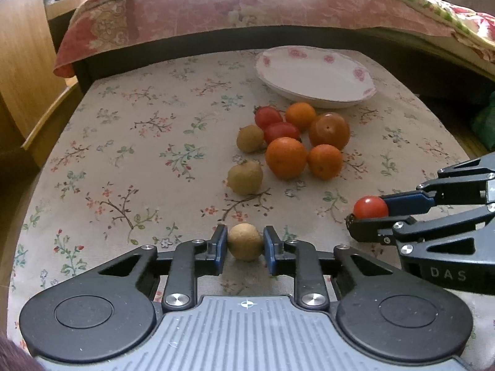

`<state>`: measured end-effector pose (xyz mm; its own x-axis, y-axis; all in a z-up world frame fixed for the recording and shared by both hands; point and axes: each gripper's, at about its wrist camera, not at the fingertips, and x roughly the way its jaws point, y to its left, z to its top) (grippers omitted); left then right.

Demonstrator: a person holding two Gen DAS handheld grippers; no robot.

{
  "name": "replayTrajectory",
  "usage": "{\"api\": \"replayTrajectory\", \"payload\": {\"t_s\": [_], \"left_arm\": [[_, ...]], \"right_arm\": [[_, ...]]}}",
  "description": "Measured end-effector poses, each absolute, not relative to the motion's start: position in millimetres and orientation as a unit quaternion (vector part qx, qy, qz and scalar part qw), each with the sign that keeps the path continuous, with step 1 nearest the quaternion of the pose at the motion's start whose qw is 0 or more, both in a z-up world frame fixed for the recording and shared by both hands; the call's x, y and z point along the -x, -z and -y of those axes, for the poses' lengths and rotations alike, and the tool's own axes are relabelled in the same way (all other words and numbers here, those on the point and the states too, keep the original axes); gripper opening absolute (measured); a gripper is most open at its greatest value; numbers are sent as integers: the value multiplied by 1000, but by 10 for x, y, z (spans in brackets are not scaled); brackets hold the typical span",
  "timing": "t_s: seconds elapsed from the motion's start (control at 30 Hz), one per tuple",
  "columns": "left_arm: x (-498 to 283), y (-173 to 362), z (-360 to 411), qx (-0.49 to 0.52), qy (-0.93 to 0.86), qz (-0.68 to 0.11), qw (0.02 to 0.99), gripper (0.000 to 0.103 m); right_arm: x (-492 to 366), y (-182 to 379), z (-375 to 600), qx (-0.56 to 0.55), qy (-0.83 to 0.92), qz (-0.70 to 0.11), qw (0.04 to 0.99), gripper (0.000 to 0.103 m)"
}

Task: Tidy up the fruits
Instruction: 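Carry the brown fruit and red cherry tomato over the white plate with both tools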

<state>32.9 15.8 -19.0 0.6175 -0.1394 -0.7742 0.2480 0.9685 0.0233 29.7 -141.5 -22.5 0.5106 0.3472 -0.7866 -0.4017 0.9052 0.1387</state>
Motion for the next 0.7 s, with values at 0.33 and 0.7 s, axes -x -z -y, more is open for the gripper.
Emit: {"api": "replayTrajectory", "payload": {"t_s": [0.33, 0.7], "left_arm": [[-491, -112, 39, -41, 142, -398, 905, 32], [-1059, -221, 363, -47, 161, -388, 906, 32]], "right_arm": [[-465, -58, 1477, 23, -194, -421, 886, 30], [-1005, -115, 1810, 2, -154, -412, 898, 30]]}}
